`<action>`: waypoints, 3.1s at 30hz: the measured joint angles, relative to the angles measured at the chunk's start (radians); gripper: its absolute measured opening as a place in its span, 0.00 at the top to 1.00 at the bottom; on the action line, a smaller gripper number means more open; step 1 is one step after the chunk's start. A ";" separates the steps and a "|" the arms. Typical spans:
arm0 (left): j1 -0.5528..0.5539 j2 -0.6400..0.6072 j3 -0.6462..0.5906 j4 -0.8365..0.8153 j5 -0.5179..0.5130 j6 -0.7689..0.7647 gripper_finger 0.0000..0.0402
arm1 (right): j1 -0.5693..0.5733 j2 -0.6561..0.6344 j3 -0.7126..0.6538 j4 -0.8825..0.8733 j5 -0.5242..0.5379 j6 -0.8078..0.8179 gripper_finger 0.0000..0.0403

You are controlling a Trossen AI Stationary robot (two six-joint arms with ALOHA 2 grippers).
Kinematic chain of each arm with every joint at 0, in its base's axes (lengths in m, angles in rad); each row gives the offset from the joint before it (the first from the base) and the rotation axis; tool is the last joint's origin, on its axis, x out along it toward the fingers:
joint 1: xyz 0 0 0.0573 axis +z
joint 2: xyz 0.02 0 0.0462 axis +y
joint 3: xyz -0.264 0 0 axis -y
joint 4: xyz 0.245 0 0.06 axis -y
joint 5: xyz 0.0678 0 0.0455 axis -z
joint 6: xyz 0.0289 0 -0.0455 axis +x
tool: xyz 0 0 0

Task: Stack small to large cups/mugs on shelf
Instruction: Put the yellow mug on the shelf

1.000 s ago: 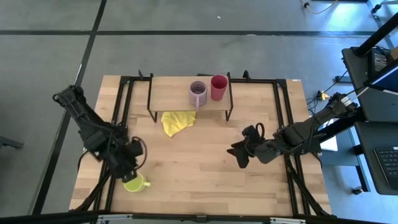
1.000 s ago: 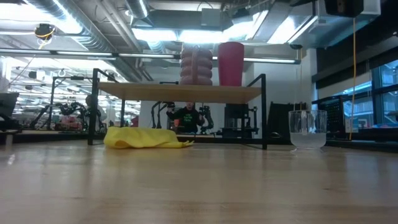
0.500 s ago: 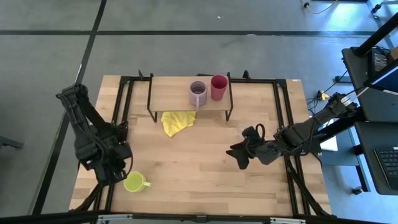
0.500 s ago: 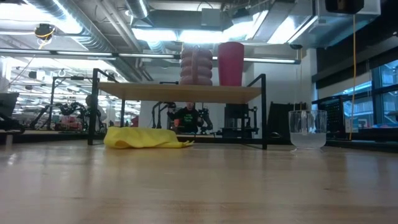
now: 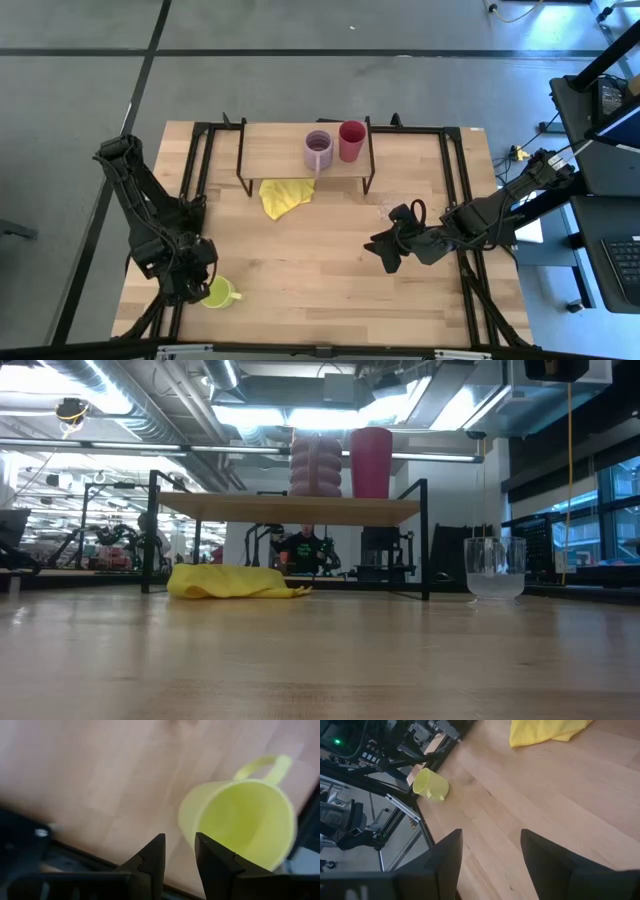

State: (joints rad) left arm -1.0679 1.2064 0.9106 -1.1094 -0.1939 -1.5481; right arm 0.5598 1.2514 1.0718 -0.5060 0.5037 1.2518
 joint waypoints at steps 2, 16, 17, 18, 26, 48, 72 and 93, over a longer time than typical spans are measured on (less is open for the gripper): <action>0.000 0.000 -0.001 0.028 0.010 -0.018 0.75 | 0.000 0.000 0.000 -0.001 0.000 0.000 0.50; 0.003 -0.001 -0.001 0.135 0.162 -0.216 0.69 | 0.000 0.000 0.000 -0.040 0.000 -0.004 0.50; 0.003 -0.001 -0.001 0.135 0.161 -0.244 0.69 | 0.000 0.000 0.000 -0.043 0.000 -0.004 0.50; 0.003 -0.001 -0.001 0.135 0.159 -0.269 0.69 | 0.000 0.000 0.000 -0.044 0.000 -0.004 0.50; 0.010 -0.001 -0.001 0.099 0.096 -0.381 0.69 | 0.000 0.000 0.000 -0.047 0.000 -0.008 0.50; 0.009 0.035 -0.001 0.093 0.136 -0.380 0.68 | 0.000 0.000 0.000 -0.047 0.000 -0.023 0.50; 0.018 0.181 -0.001 0.111 0.143 -0.359 0.93 | 0.000 0.000 0.000 -0.064 0.000 -0.023 0.50; 0.614 0.018 0.496 -0.429 -0.102 0.737 0.99 | 0.000 0.000 0.000 -0.063 0.011 0.014 0.50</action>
State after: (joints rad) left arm -0.4544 1.2244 1.4068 -1.5385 -0.2957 -0.8113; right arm 0.5594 1.2514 1.0718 -0.5688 0.5144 1.2660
